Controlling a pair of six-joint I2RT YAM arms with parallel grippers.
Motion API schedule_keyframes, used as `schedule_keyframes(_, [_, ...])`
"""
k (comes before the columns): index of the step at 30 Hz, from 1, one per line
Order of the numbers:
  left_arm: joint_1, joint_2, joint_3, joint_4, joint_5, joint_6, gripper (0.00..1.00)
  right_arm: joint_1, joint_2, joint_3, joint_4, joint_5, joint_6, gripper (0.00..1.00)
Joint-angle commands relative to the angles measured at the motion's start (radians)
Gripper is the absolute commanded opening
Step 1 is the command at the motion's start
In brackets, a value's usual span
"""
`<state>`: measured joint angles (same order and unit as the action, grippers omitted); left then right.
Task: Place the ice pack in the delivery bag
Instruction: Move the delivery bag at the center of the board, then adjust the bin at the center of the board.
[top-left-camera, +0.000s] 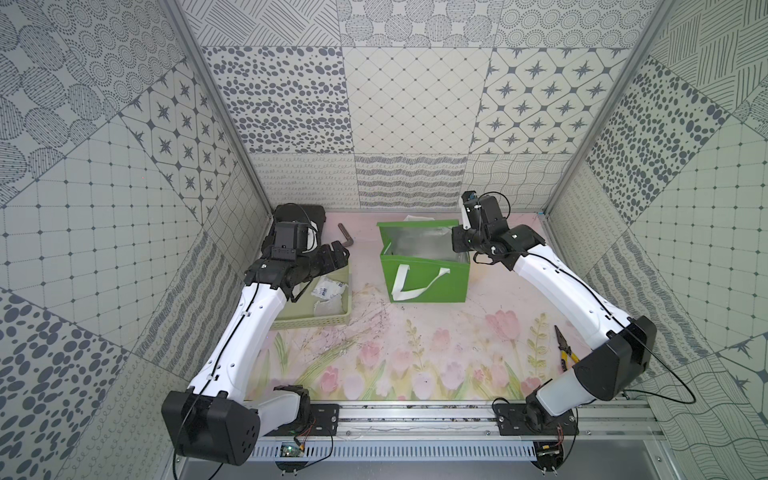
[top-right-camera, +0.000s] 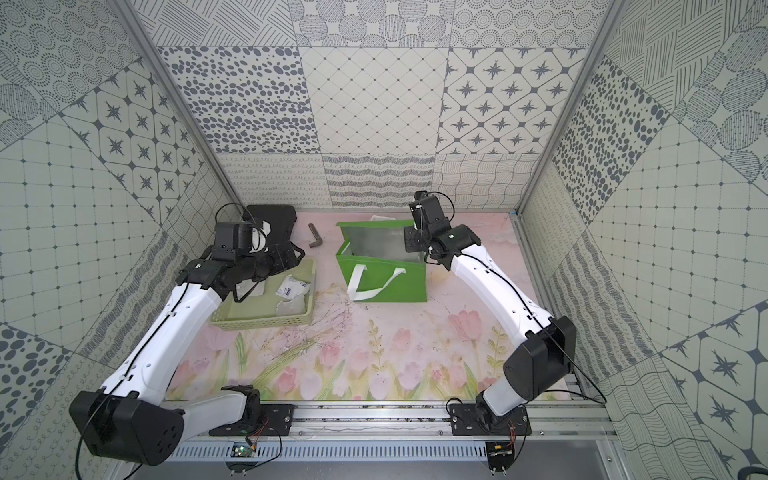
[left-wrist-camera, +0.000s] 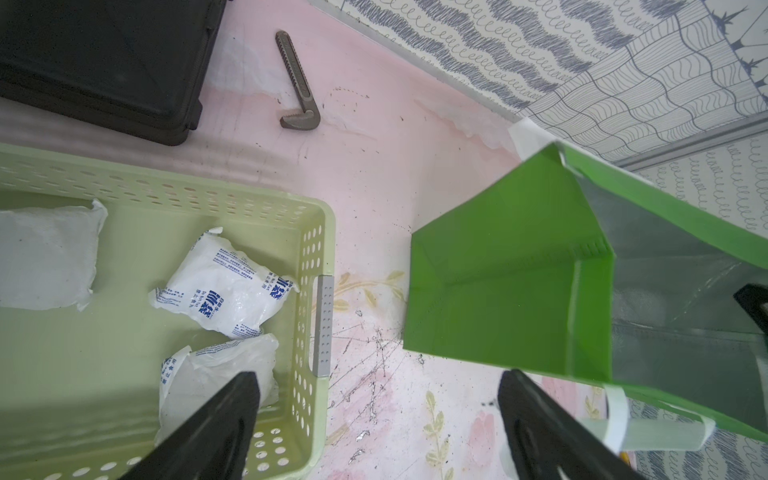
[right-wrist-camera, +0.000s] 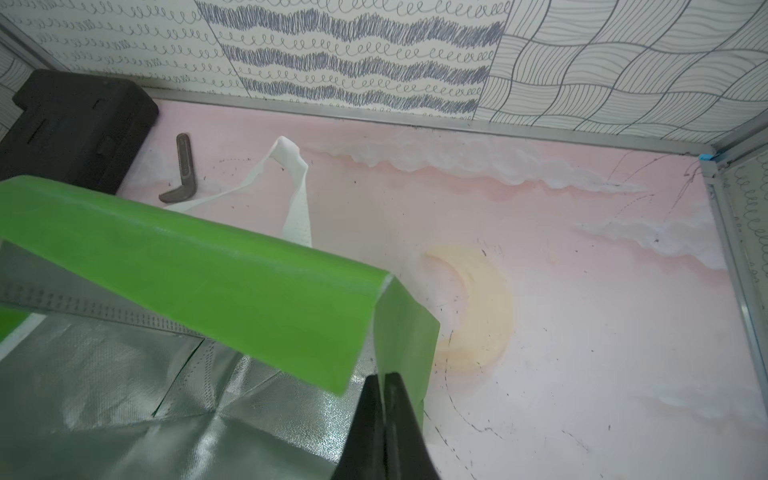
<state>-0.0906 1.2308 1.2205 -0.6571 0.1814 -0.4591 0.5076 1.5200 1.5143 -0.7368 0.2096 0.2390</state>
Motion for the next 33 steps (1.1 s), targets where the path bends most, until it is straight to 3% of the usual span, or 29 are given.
schedule_keyframes(1, [-0.024, 0.000, 0.022, -0.054, 0.038, 0.027, 0.94, -0.031, -0.057, -0.105, 0.065, -0.121, -0.061, 0.00])
schedule_keyframes(4, [-0.042, -0.003, 0.030, -0.082, 0.048, 0.051, 0.93, -0.076, -0.105, -0.173, 0.087, -0.224, -0.102, 0.00])
schedule_keyframes(8, [-0.054, -0.025, 0.019, -0.115, 0.058, 0.088, 0.92, -0.127, -0.108, -0.179, 0.091, -0.270, -0.122, 0.00])
schedule_keyframes(22, [-0.054, -0.034, -0.063, -0.161, 0.016, 0.076, 0.89, -0.129, -0.074, -0.178, 0.163, -0.253, -0.078, 0.01])
schedule_keyframes(23, [-0.053, -0.032, -0.069, -0.164, 0.004, 0.073, 0.89, -0.130, -0.076, -0.181, 0.163, -0.248, -0.075, 0.05])
schedule_keyframes(25, [-0.054, -0.020, -0.076, -0.173, -0.023, 0.058, 0.89, -0.129, -0.081, -0.186, 0.163, -0.243, -0.066, 0.31])
schedule_keyframes(27, [-0.055, 0.003, -0.079, -0.186, -0.054, 0.051, 0.89, -0.129, -0.089, -0.191, 0.163, -0.257, -0.062, 0.36])
schedule_keyframes(29, [-0.054, 0.036, -0.079, -0.195, -0.089, 0.050, 0.89, -0.128, -0.100, -0.198, 0.162, -0.254, -0.049, 0.47])
schedule_keyframes(33, [-0.046, 0.114, -0.077, -0.200, -0.146, 0.060, 0.88, -0.128, -0.116, -0.216, 0.160, -0.247, -0.045, 0.53])
